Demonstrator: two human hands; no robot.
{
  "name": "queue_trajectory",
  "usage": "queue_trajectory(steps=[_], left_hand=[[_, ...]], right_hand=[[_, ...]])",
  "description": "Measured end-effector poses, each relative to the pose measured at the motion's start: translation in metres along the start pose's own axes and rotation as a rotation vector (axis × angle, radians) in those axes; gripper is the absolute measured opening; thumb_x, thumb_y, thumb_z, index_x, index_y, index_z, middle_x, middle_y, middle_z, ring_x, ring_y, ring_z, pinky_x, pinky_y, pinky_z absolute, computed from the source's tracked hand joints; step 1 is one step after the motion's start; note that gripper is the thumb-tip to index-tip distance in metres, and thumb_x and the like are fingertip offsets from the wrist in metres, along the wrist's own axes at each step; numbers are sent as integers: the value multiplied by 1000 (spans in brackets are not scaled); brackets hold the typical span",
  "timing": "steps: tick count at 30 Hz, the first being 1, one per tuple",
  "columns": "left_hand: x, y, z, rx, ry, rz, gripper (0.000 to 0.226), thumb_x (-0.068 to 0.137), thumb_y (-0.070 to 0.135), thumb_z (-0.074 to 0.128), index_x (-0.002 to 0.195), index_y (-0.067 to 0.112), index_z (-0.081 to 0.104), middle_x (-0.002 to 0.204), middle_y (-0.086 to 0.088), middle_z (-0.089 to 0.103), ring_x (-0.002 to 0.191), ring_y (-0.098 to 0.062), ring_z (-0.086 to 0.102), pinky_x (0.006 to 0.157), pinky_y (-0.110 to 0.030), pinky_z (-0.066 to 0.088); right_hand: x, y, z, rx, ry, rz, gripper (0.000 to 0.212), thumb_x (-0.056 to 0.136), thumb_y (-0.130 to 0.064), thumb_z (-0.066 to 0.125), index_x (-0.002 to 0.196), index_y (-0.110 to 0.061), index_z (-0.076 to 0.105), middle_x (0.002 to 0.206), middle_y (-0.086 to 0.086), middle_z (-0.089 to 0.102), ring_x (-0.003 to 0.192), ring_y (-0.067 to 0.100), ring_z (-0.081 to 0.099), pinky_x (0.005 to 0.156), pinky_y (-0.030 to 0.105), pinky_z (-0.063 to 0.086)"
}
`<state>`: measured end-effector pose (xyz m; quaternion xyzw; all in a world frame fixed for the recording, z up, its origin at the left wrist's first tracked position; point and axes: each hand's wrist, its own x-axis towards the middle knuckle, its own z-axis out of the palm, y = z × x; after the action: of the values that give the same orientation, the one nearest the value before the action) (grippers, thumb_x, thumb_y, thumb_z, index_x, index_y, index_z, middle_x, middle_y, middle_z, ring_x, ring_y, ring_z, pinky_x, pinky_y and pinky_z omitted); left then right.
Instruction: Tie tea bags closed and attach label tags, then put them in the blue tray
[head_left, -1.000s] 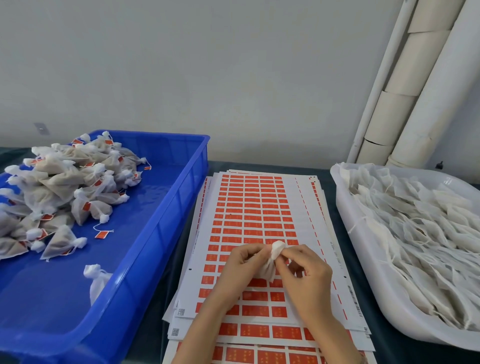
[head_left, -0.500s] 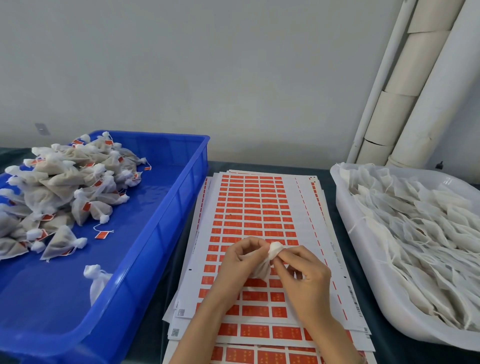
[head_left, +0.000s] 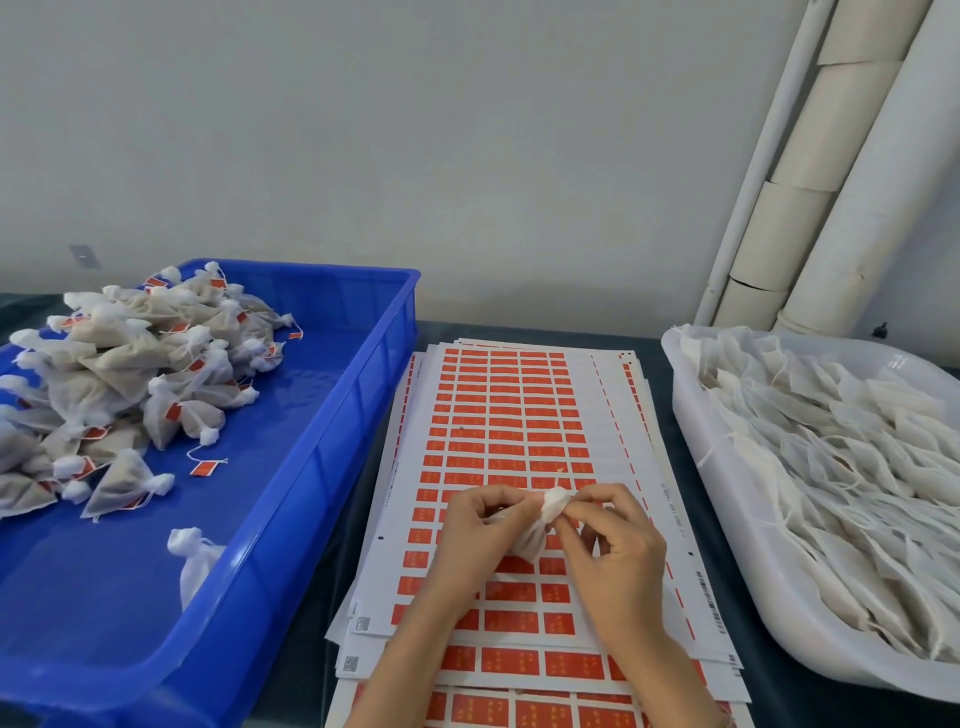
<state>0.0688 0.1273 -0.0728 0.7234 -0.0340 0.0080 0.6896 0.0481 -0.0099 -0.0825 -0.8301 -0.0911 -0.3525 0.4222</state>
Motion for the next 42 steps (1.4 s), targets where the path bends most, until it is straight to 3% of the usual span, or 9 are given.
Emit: queue_trajectory(steps=[8, 11, 14, 18, 24, 34, 42], left_hand=[[0, 3, 3, 1, 22, 112, 9, 90, 25, 64, 85, 22, 71, 79, 8, 69, 79, -11, 65, 68, -15, 53], [-2, 3, 4, 11, -51, 175, 9, 91, 33, 63, 98, 33, 69, 92, 13, 69, 91, -9, 66, 72, -17, 54], [-4, 3, 6, 69, -103, 259, 21, 86, 32, 69, 100, 47, 65, 96, 20, 68, 96, -3, 63, 72, -10, 50], [-1, -1, 8, 83, -46, 318, 10, 91, 27, 63, 95, 35, 69, 90, 15, 69, 91, -8, 66, 73, -13, 52], [0, -5, 8, 132, 105, 255, 7, 93, 24, 60, 88, 26, 63, 81, 15, 65, 81, -9, 64, 69, -14, 52], [-3, -1, 10, 83, -46, 323, 3, 85, 23, 65, 84, 25, 62, 79, 11, 64, 78, -15, 62, 70, -18, 52], [-5, 1, 10, 94, -74, 320, 4, 87, 24, 65, 88, 28, 64, 81, 11, 66, 80, -14, 64, 71, -18, 53]], right_hand=[[0, -1, 6, -45, -122, 90, 19, 83, -25, 70, 97, -30, 59, 92, -20, 58, 71, 5, 62, 63, 9, 50], [0, -1, 6, 0, -170, 122, 18, 86, -34, 62, 101, -37, 53, 92, -28, 56, 79, 1, 63, 65, 6, 50], [-2, 2, 6, 13, -237, 120, 27, 87, -26, 66, 106, -37, 51, 97, -27, 57, 85, -1, 62, 70, 8, 51], [-3, -1, 7, -26, -247, 90, 18, 88, -39, 51, 105, -40, 47, 97, -32, 51, 83, -1, 62, 70, 4, 48], [-1, 1, 7, -92, -238, 137, 11, 90, -38, 48, 100, -35, 46, 95, -24, 50, 76, 1, 59, 66, 7, 46], [1, -1, 4, -269, -141, 201, 11, 91, -30, 55, 99, -24, 49, 93, -11, 54, 63, 2, 53, 54, 7, 32], [6, 3, -1, -230, -83, 262, 6, 94, -25, 52, 97, -25, 47, 86, -9, 59, 64, 5, 55, 58, 12, 39]])
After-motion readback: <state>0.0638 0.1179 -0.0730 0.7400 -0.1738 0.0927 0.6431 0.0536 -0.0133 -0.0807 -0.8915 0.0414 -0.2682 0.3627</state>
